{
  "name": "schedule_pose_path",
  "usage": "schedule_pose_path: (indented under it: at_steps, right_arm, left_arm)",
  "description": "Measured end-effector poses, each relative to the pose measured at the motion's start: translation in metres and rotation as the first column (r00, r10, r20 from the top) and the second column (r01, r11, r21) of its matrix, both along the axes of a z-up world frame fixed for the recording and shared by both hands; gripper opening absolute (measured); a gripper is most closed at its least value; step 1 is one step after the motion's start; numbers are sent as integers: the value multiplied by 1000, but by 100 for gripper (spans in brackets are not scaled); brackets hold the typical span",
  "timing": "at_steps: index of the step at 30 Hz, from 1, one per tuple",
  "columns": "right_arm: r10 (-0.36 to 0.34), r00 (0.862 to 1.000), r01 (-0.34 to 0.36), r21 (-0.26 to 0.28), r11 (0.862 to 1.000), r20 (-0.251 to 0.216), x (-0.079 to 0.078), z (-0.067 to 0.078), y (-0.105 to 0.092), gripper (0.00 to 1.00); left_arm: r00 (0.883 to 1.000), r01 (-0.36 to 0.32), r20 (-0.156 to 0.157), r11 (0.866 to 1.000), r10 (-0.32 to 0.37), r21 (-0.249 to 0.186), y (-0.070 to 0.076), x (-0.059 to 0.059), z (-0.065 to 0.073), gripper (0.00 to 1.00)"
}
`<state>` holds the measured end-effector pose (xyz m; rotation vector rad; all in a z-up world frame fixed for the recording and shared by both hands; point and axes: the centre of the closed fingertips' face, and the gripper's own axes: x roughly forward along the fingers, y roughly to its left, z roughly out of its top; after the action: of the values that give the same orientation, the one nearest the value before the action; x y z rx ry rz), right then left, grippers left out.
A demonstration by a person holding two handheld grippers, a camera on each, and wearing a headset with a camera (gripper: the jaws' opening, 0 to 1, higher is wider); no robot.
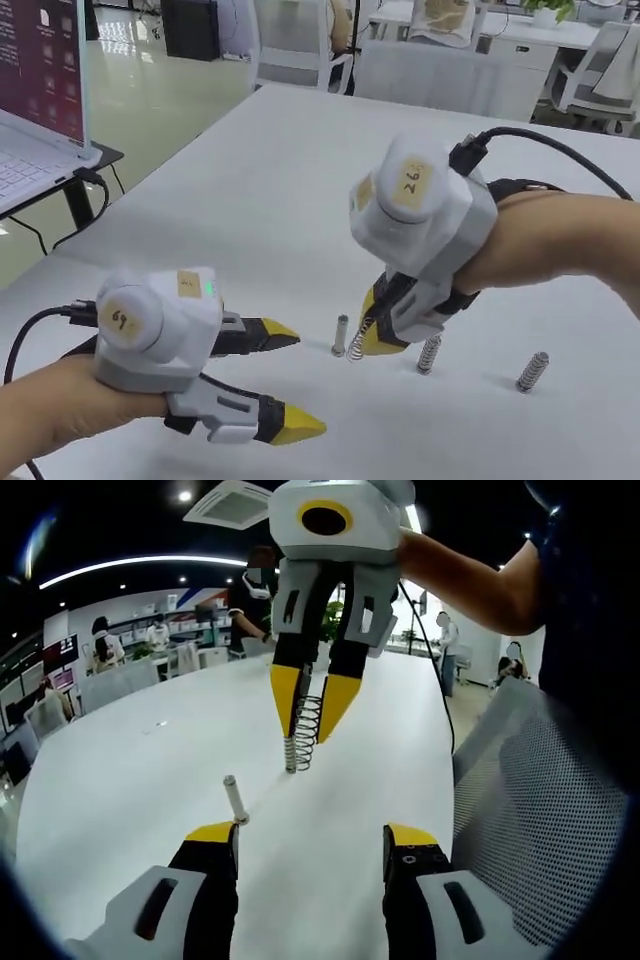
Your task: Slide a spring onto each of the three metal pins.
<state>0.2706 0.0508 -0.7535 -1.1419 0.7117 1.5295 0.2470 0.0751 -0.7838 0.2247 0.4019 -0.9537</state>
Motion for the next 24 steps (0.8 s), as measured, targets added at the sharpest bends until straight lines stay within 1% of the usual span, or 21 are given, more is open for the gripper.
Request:
schedule_pose_path:
  at_steps: [3,5,11,21,24]
  right_arm:
    - [-7,1000,7,4,1000,6,4,3,0,8]
    - [-10,1000,10,7,1000,11,6,4,0,8]
    - [-14,1000,14,3,1000,20,11,5,0,8]
    - [-15,999,15,-10,1000,52,25,8,2,8]
    - [-16,999,16,-9,1000,48,28,8,4,8]
  left_arm:
    - [1000,-5,-1,1000,5,0,1,1,0,57]
    - [1000,-5,-5,1000,5,-2,1,0,-1,57]
    - [1000,-14,-7,1000,14,1,3,1,-2,63]
    - [1000,-28,3,1000,28,-3,5,3,-1,69]
    - [999,-33,4,999,33,1,6,4,-2,71]
